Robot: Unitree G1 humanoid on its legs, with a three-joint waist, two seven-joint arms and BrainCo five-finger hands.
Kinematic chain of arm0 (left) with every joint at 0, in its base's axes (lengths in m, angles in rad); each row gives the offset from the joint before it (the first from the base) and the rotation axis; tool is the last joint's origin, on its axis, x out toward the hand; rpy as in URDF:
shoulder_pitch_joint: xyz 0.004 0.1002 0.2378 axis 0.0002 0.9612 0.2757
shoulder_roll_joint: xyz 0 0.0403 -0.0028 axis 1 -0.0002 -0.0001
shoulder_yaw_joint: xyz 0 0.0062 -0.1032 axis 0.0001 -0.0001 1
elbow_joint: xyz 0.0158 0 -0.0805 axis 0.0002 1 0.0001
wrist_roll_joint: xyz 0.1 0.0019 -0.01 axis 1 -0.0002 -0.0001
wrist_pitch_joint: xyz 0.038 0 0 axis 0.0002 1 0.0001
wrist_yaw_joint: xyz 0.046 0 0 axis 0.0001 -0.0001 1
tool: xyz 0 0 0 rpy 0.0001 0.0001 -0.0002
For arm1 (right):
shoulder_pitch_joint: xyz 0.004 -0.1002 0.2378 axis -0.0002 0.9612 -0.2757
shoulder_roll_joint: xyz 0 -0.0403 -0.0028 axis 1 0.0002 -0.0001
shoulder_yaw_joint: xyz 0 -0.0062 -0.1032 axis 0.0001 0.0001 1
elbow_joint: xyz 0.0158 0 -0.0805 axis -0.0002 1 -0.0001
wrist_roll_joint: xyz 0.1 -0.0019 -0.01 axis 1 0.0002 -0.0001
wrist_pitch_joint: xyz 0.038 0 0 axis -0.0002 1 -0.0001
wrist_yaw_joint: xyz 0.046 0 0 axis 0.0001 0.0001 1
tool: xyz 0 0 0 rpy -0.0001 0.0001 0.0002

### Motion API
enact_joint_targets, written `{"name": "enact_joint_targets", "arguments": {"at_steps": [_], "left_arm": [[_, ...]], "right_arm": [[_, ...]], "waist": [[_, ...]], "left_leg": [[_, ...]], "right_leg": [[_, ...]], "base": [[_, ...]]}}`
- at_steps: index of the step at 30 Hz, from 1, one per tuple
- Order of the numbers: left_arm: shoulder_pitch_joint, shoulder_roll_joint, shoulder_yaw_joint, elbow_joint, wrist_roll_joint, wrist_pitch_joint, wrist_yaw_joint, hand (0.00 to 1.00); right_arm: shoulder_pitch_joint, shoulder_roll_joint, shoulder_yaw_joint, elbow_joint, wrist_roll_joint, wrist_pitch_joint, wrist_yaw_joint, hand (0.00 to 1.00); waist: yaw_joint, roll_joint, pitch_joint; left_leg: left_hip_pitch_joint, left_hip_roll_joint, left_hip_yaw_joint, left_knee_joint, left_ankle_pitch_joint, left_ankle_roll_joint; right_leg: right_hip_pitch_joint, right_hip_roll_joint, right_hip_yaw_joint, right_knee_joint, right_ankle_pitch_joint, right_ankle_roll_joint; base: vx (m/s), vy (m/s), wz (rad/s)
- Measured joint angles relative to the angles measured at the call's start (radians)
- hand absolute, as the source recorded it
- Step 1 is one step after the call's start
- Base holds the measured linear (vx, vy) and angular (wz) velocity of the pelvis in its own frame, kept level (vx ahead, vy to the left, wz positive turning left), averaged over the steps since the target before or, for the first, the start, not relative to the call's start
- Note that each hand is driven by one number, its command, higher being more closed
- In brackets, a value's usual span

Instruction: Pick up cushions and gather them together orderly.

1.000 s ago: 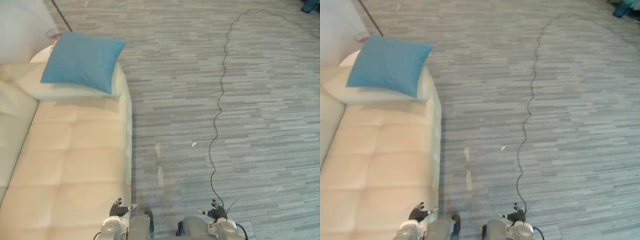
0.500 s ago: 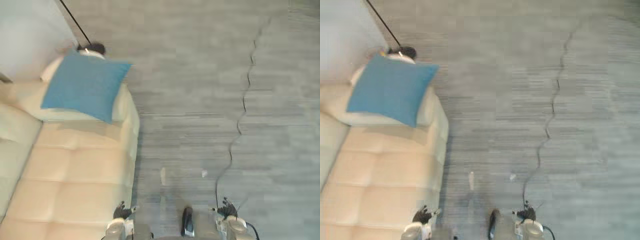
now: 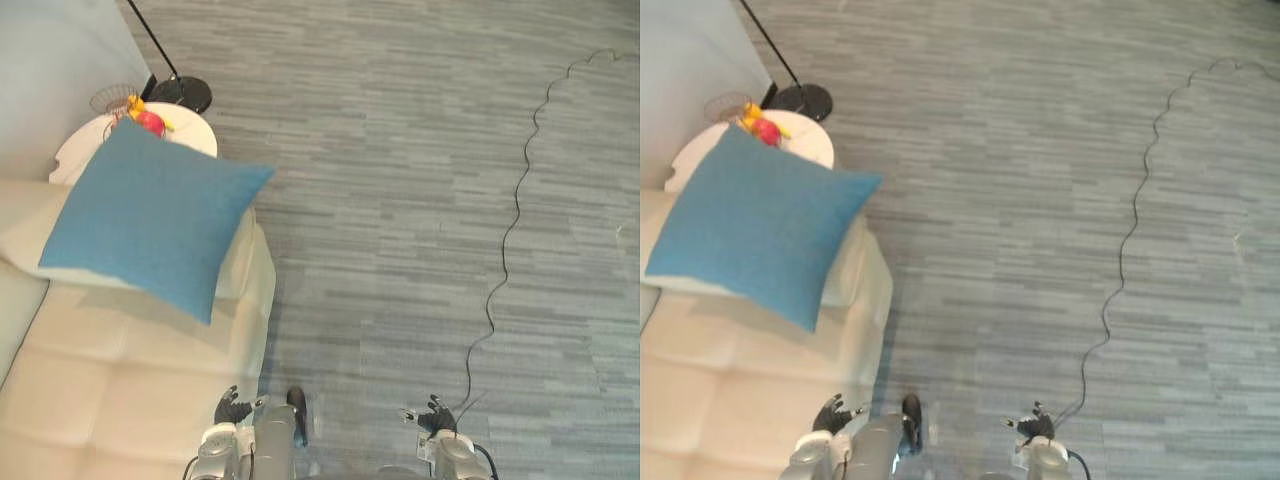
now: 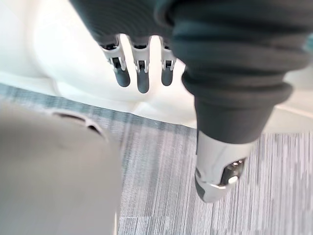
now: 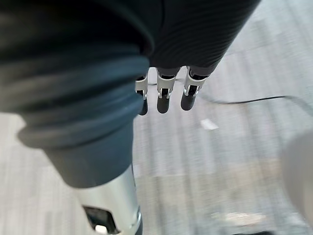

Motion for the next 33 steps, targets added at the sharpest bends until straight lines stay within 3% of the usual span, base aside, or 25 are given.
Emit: {"name": "enact_joint_targets", "arguments": {"at_steps": [1, 3, 5, 6, 7, 8, 9, 10, 13, 15, 19, 21, 24, 27, 29, 30, 31, 33], "left_arm": [[0.003, 0.001, -0.008, -0.001, -0.005, 0.001, 0.001, 0.0], [0.001, 0.0, -0.011, -0.002, -0.019, 0.001, 0.001, 0.0], [-0.009, -0.018, -0.01, -0.002, -0.024, 0.001, 0.004, 0.0], [-0.011, -0.026, -0.011, -0.002, -0.027, 0.001, 0.005, 0.0], [-0.011, -0.026, -0.01, -0.001, -0.027, 0.0, 0.005, 0.0], [-0.011, -0.024, -0.01, -0.001, -0.027, -0.001, 0.005, 0.0], [-0.013, -0.035, -0.006, 0.006, -0.028, -0.001, 0.009, 0.0], [-0.001, -0.064, 0.009, 0.002, -0.027, -0.004, 0.011, 0.0], [0.001, -0.075, 0.03, -0.009, -0.028, -0.007, 0.016, 0.0], [0.002, -0.079, 0.031, -0.02, -0.031, -0.007, 0.015, 0.0], [0.0, -0.064, -0.018, -0.02, -0.036, -0.007, 0.014, 0.0], [0.001, -0.048, -0.054, -0.017, -0.035, -0.007, 0.014, 0.0], [0.0, -0.021, -0.081, -0.006, -0.033, -0.006, 0.014, 0.0], [0.014, -0.007, -0.078, 0.017, -0.025, -0.004, 0.014, 0.0], [0.022, 0.004, -0.07, 0.021, -0.025, -0.004, 0.014, 0.0], [0.024, 0.009, -0.069, 0.022, -0.024, -0.003, 0.012, 0.0], [0.029, 0.014, -0.06, 0.02, -0.024, -0.005, 0.011, 0.0], [0.033, 0.014, -0.06, 0.022, -0.021, -0.003, 0.012, 0.0]], "right_arm": [[-0.001, -0.008, 0.012, 0.002, -0.007, 0.0, 0.002, 0.0], [0.001, -0.017, 0.011, 0.006, -0.007, 0.0, 0.005, 0.0], [0.008, -0.041, 0.01, 0.008, -0.006, 0.001, 0.007, 0.0], [0.016, -0.048, 0.005, -0.001, 0.001, 0.0, 0.008, 0.0], [0.026, -0.052, -0.007, -0.011, 0.0, 0.0, 0.005, 0.0], [0.033, -0.052, -0.011, -0.008, 0.0, 0.001, 0.004, 0.0], [0.036, -0.057, -0.024, -0.001, 0.003, 0.001, 0.003, 0.0], [0.032, -0.073, -0.039, 0.003, 0.003, 0.002, -0.003, 0.0], [0.034, -0.065, -0.053, 0.003, 0.004, 0.003, -0.003, 0.0], [0.044, -0.043, -0.072, 0.003, 0.006, 0.002, -0.003, 0.0], [0.042, -0.033, -0.081, 0.004, 0.034, -0.001, -0.004, 0.0], [0.041, -0.036, -0.078, 0.012, 0.034, 0.0, -0.004, 0.0], [0.036, -0.019, -0.078, 0.035, 0.034, 0.004, -0.003, 0.0], [0.039, -0.014, -0.078, 0.035, 0.033, 0.005, -0.003, 0.0], [0.04, -0.013, -0.079, 0.035, 0.032, 0.005, -0.003, 0.0], [0.039, -0.012, -0.079, 0.034, 0.031, 0.007, -0.003, 0.0], [0.056, -0.009, -0.078, 0.034, 0.03, 0.014, -0.003, 0.0], [0.063, -0.01, -0.075, 0.03, 0.029, 0.015, -0.002, 0.0]], "waist": [[-0.003, 0.013, 0.002], [-0.006, 0.021, 0.004], [-0.015, 0.046, 0.016], [-0.023, 0.062, 0.02], [-0.034, 0.044, 0.015], [-0.038, 0.031, 0.013], [-0.044, 0.046, 0.017], [-0.03, 0.07, -0.002], [-0.029, 0.072, -0.004], [-0.026, 0.072, -0.005], [-0.023, 0.059, -0.015], [-0.023, 0.047, -0.029], [-0.021, 0.026, -0.041], [-0.02, 0.017, -0.05], [-0.022, 0.011, -0.051], [-0.025, 0.003, -0.052], [-0.032, -0.019, -0.055], [-0.044, -0.015, -0.058]], "left_leg": [[0.069, 0.007, -0.024, -0.049, 0.0, 0.0], [0.096, 0.013, -0.062, -0.072, 0.0, 0.0], [0.129, 0.049, -0.146, -0.084, -0.011, -0.018], [0.132, 0.066, -0.188, -0.083, -0.016, -0.027], [0.136, 0.064, -0.248, -0.073, -0.026, -0.049], [0.136, 0.057, -0.278, -0.057, -0.04, -0.077], [0.137, 0.069, -0.347, -0.028, -0.073, -0.126], [0.119, 0.098, -0.389, -0.024, -0.054, -0.136], [0.108, 0.128, -0.407, -0.024, -0.007, -0.178], [0.071, 0.166, -0.351, 0.012, 0.025, -0.192], [0.048, 0.203, -0.057, -0.029, 0.066, -0.158], [0.05, 0.176, 0.041, -0.128, 0.123, -0.163], [0.046, 0.148, 0.139, -0.184, 0.175, -0.132], [0.054, 0.12, 0.135, -0.196, 0.175, -0.131], [0.07, 0.092, 0.127, -0.226, 0.173, -0.128], [0.073, 0.073, 0.117, -0.227, 0.167, -0.118], [0.085, 0.037, 0.102, -0.231, 0.142, -0.09], [0.094, 0.02, 0.063, -0.24, 0.125, -0.099]], "right_leg": [[-0.059, -0.005, -0.067, -0.024, -0.048, -0.062], [-0.106, -0.001, -0.096, -0.101, -0.077, -0.082], [-0.163, 0.062, -0.039, -0.272, -0.085, -0.09], [-0.188, 0.094, 0.027, -0.37, -0.063, -0.075], [-0.188, 0.111, 0.148, -0.549, 0.031, -0.062], [-0.172, 0.102, 0.191, -0.628, 0.092, -0.06], [-0.149, 0.103, 0.16, -0.624, 0.177, -0.073], [-0.147, 0.112, 0.098, -0.576, 0.139, -0.099], [-0.115, 0.092, -0.026, -0.514, 0.058, -0.132], [-0.058, 0.088, -0.133, -0.52, 0.043, -0.151], [0.03, 0.074, -0.266, -0.61, 0.039, -0.157], [0.037, 0.047, -0.312, -0.653, 0.052, -0.141], [0.05, 0.023, -0.358, -0.712, 0.091, -0.123], [0.078, 0.015, -0.366, -0.749, 0.11, -0.106], [0.074, -0.018, -0.384, -0.708, 0.088, -0.087], [0.068, -0.047, -0.392, -0.672, 0.06, -0.074], [0.063, -0.111, -0.395, -0.563, 0.018, -0.046], [0.016, -0.146, -0.32, -0.422, 0.026, -0.052]], "base": [[0.43, -0.01, 0.17], [0.37, -0.115, 0.43], [0.37, -0.219, 0.83], [0.33, -0.289, 1.28], [0.34, -0.314, 1.44], [0.4, -0.436, 1.63], [0.31, -0.373, 1.39], [0.29, -0.38, 1.29], [0.22, -0.367, 1.27], [0.12, -0.261, 1.5], [0.05, -0.129, 1.18], [-0.01, 0.04, 0.91], [-0.01, 0.116, 0.6], [-0.03, 0.132, 0.21], [-0.04, 0.138, 0.27], [-0.03, 0.134, 0.49], [-0.02, 0.128, 0.49], [0.0, 0.106, 0.55]]}}
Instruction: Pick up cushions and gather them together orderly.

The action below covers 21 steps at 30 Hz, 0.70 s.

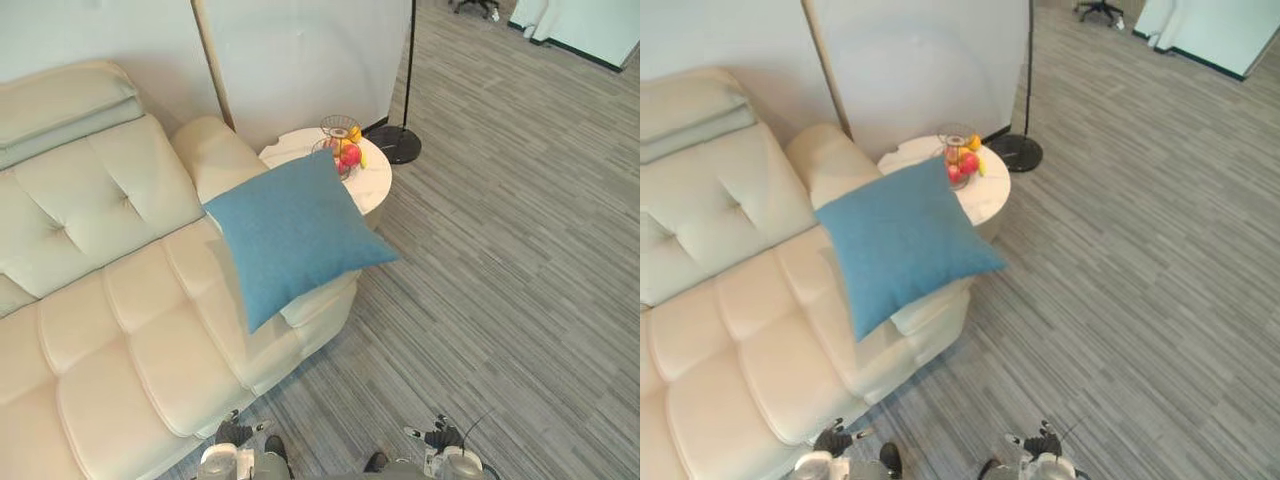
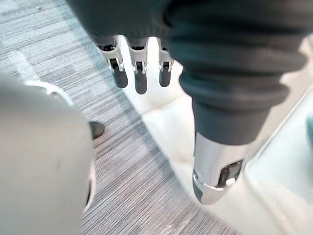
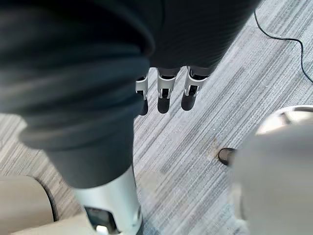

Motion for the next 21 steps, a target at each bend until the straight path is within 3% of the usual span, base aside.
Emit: {"name": "enact_joint_targets", "arguments": {"at_steps": [1, 2, 3, 5, 7, 8, 9, 12, 14, 17, 21], "left_arm": [[0.009, 0.006, -0.002, 0.0, 0.002, 0.001, 0.001, 0.0], [0.01, 0.006, 0.0, -0.001, 0.003, 0.002, 0.001, 0.0], [0.005, 0.011, 0.002, -0.004, 0.004, 0.002, 0.003, 0.0], [0.004, 0.01, 0.003, 0.0, 0.004, 0.002, 0.003, 0.0], [0.005, 0.008, 0.006, 0.003, 0.005, 0.002, 0.003, 0.0], [0.003, 0.013, 0.01, 0.011, 0.008, 0.002, 0.004, 0.0], [-0.007, 0.01, 0.02, 0.021, 0.014, 0.004, 0.007, 0.0], [0.002, -0.03, 0.029, 0.019, 0.024, -0.001, 0.007, 0.0], [0.002, -0.04, 0.029, 0.019, 0.023, -0.001, 0.006, 0.0], [0.004, -0.038, 0.029, 0.017, 0.023, 0.0, 0.005, 0.0], [0.004, -0.025, 0.029, 0.016, 0.023, -0.002, 0.003, 0.0]], "right_arm": [[-0.01, 0.004, 0.006, -0.006, 0.002, -0.004, 0.002, 0.0], [-0.014, 0.005, 0.012, -0.004, 0.001, -0.004, 0.004, 0.0], [-0.013, 0.006, 0.028, -0.002, 0.001, -0.003, 0.007, 0.0], [-0.016, 0.005, 0.048, -0.002, 0.0, -0.004, 0.009, 0.0], [-0.006, 0.006, 0.045, -0.002, -0.001, -0.005, 0.01, 0.0], [-0.001, 0.005, 0.046, 0.0, -0.003, -0.003, 0.01, 0.0], [-0.002, -0.001, 0.045, 0.002, 0.001, -0.003, 0.013, 0.0], [-0.018, -0.031, 0.048, 0.002, -0.003, -0.004, 0.013, 0.0], [-0.018, -0.033, 0.048, 0.003, -0.002, -0.003, 0.013, 0.0], [-0.011, -0.028, 0.036, 0.009, 0.001, -0.003, 0.014, 0.0], [-0.011, -0.028, 0.013, 0.006, 0.002, -0.005, 0.006, 0.0]], "waist": [[-0.018, 0.008, 0.003], [-0.021, 0.014, 0.004], [-0.021, 0.01, 0.002], [-0.023, 0.009, 0.002], [-0.033, 0.003, -0.001], [-0.034, -0.019, -0.001], [-0.032, -0.021, 0.005], [-0.026, 0.043, -0.008], [-0.028, 0.069, -0.012], [-0.032, 0.062, -0.004], [-0.028, 0.038, -0.015]], "left_leg": [[0.017, 0.003, -0.034, -0.008, 0.001, 0.004], [0.024, 0.01, -0.042, -0.01, 0.001, 0.005], [0.026, 0.024, -0.061, -0.012, 0.001, 0.005], [0.024, 0.039, -0.106, -0.014, 0.005, 0.008], [0.023, 0.037, -0.152, -0.012, 0.003, -0.014], [0.021, 0.018, -0.175, 0.007, -0.002, -0.031], [0.019, 0.017, -0.2, 0.026, -0.013, -0.043], [0.006, 0.061, -0.231, 0.024, -0.019, -0.057], [0.001, 0.078, -0.254, 0.014, -0.011, -0.069], [0.049, 0.106, -0.276, -0.013, 0.003, -0.085], [0.06, 0.094, -0.277, -0.021, 0.006, -0.083]], "right_leg": [[-0.069, 0.001, 0.117, 0.125, 0.033, -0.023], [-0.089, 0.017, 0.161, 0.138, 0.021, -0.026], [-0.101, 0.055, 0.216, 0.114, -0.019, -0.025], [-0.125, 0.124, 0.309, 0.018, -0.034, -0.024], [-0.121, 0.174, 0.407, -0.107, -0.003, -0.013], [-0.111, 0.168, 0.431, -0.171, 0.053, -0.024], [-0.096, 0.164, 0.424, -0.165, 0.079, -0.031], [-0.076, 0.21, 0.37, -0.204, 0.064, -0.051], [-0.062, 0.225, 0.344, -0.219, 0.066, -0.055], [0.028, 0.25, 0.288, -0.26, 0.067, -0.057], [0.062, 0.247, 0.28, -0.299, 0.067, -0.057]], "base": [[0.03, 0.106, 0.61], [0.1, 0.082, 0.54], [0.1, 0.008, 0.4], [0.11, -0.033, 0.66], [0.17, -0.117, 0.82], [0.18, -0.159, 0.82], [0.19, -0.176, 0.73], [0.23, -0.172, 0.32], [0.2, -0.156, 0.39], [0.16, -0.11, 0.45], [0.09, 0.002, 0.2]]}}
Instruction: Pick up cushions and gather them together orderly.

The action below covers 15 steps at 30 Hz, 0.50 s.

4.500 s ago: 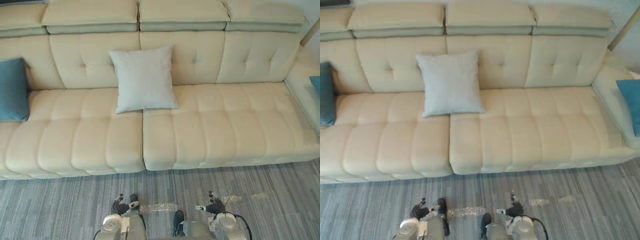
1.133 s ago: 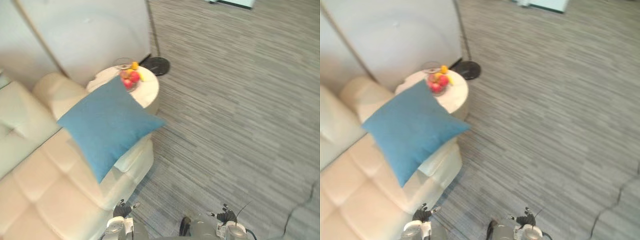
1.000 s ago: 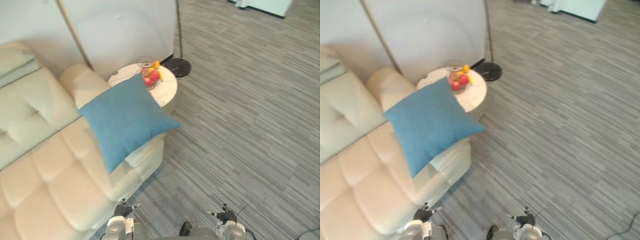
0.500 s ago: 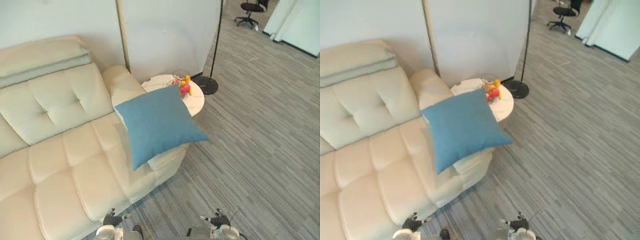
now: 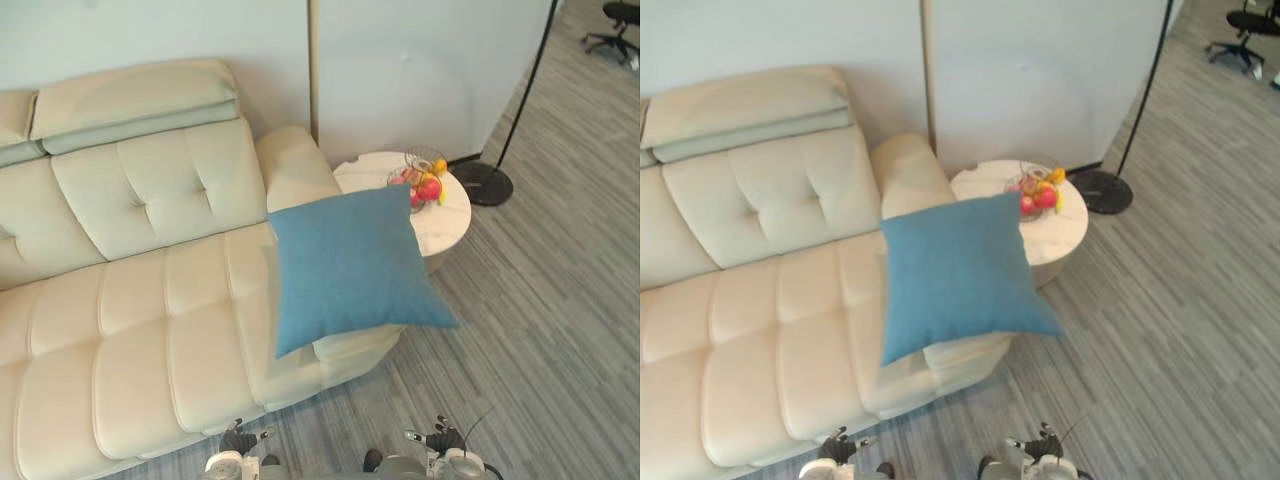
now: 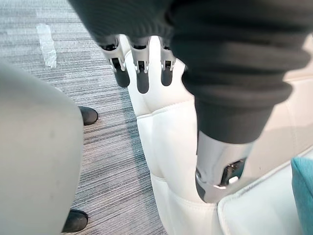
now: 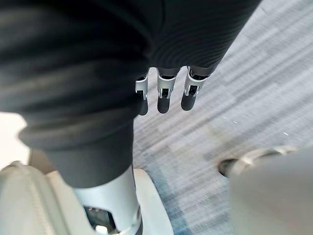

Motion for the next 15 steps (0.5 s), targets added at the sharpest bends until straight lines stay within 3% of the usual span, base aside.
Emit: {"name": "enact_joint_targets", "arguments": {"at_steps": [6, 15], "left_arm": [[0.003, 0.025, 0.048, -0.035, -0.028, 0.0, 0.002, 0.0], [-0.027, 0.094, 0.119, -0.158, -0.192, -0.02, 0.019, 0.0]], "right_arm": [[0.02, -0.024, -0.102, -0.094, 0.002, -0.001, -0.013, 0.0], [-0.072, -0.217, -0.212, -0.255, 0.02, -0.021, -0.057, 0.0]], "waist": [[-0.002, -0.006, -0.004], [-0.021, -0.006, -0.003]], "left_leg": [[-0.001, -0.029, 0.002, 0.0, 0.004, 0.006], [-0.037, -0.037, -0.009, -0.129, 0.103, 0.016]], "right_leg": [[0.035, -0.024, -0.001, -0.06, 0.025, 0.004], [-0.029, -0.025, -0.017, -0.103, 0.076, 0.001]], "base": [[0.0, 0.039, 0.07], [-0.13, 0.006, 0.08]]}}
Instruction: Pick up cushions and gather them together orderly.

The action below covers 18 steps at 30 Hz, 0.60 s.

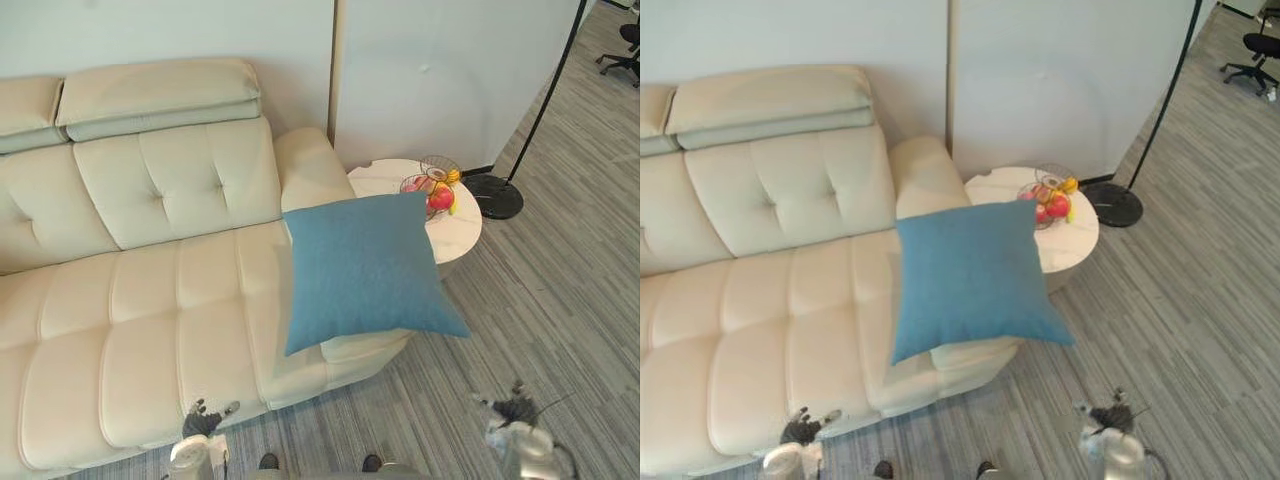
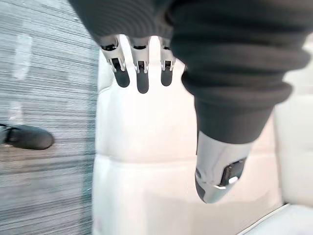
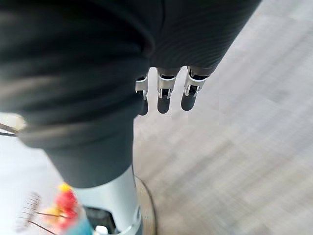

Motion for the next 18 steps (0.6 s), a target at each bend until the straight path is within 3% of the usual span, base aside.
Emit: {"name": "enact_joint_targets", "arguments": {"at_steps": [4, 12, 18], "left_arm": [[-0.015, 0.002, -0.002, -0.092, -0.035, -0.01, 0.011, 0.0], [-0.183, 0.026, -0.044, -0.198, -0.122, -0.046, 0.05, 0.0], [-0.368, 0.079, -0.093, -0.236, -0.185, -0.072, 0.075, 0.0]], "right_arm": [[-0.027, -0.02, -0.004, -0.097, 0.022, 0.0, -0.018, 0.0], [-0.271, -0.158, 0.089, -0.106, 0.069, 0.003, -0.039, 0.0], [-0.518, -0.242, 0.165, -0.102, 0.111, 0.002, -0.052, 0.0]], "waist": [[-0.013, 0.011, 0.007], [-0.022, 0.076, 0.107], [-0.018, 0.08, 0.173]], "left_leg": [[-0.033, -0.008, -0.013, -0.027, 0.031, 0.002], [-0.173, -0.012, -0.016, -0.024, 0.083, 0.001], [-0.244, -0.016, -0.009, -0.023, 0.107, -0.002]], "right_leg": [[-0.036, -0.007, -0.008, -0.001, 0.013, 0.005], [-0.194, -0.013, 0.005, 0.039, 0.05, 0.002], [-0.313, -0.026, 0.02, 0.129, 0.039, -0.01]], "base": [[-0.13, 0.009, 0.11], [-0.08, 0.008, -0.01], [-0.01, -0.006, -0.04]]}}
